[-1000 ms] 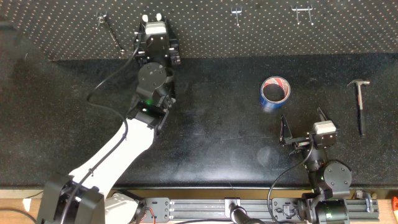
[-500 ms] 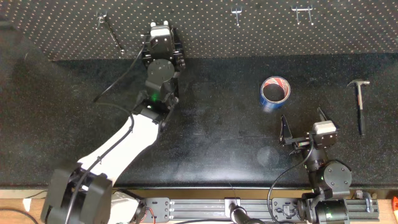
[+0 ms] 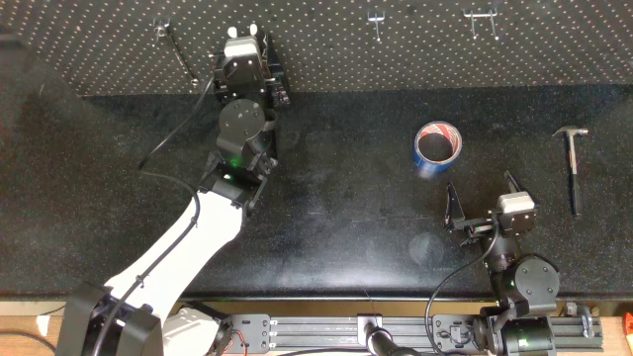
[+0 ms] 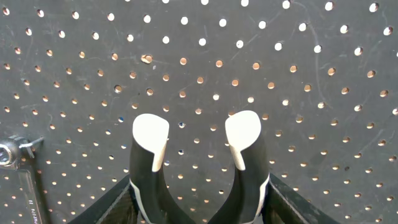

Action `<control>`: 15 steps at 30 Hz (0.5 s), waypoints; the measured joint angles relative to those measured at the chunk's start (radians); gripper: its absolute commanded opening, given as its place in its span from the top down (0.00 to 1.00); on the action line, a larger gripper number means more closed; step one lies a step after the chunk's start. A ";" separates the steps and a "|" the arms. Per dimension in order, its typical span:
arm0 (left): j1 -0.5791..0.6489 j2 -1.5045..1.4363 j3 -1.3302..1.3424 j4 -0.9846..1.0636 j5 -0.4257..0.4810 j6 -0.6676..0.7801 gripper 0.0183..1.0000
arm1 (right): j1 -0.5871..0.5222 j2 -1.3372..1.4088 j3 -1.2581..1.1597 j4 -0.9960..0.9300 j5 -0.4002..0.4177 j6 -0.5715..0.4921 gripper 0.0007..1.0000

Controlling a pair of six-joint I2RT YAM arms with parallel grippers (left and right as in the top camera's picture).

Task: Place Tools Onto Pegboard

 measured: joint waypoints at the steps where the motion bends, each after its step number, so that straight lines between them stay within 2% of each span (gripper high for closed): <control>1: 0.000 0.000 0.000 0.001 0.000 0.000 0.99 | 0.000 0.000 0.000 0.000 0.000 0.000 0.01; 15: 0.024 0.114 0.000 0.137 0.015 0.000 0.99 | 0.000 0.000 0.000 0.000 0.000 0.000 0.01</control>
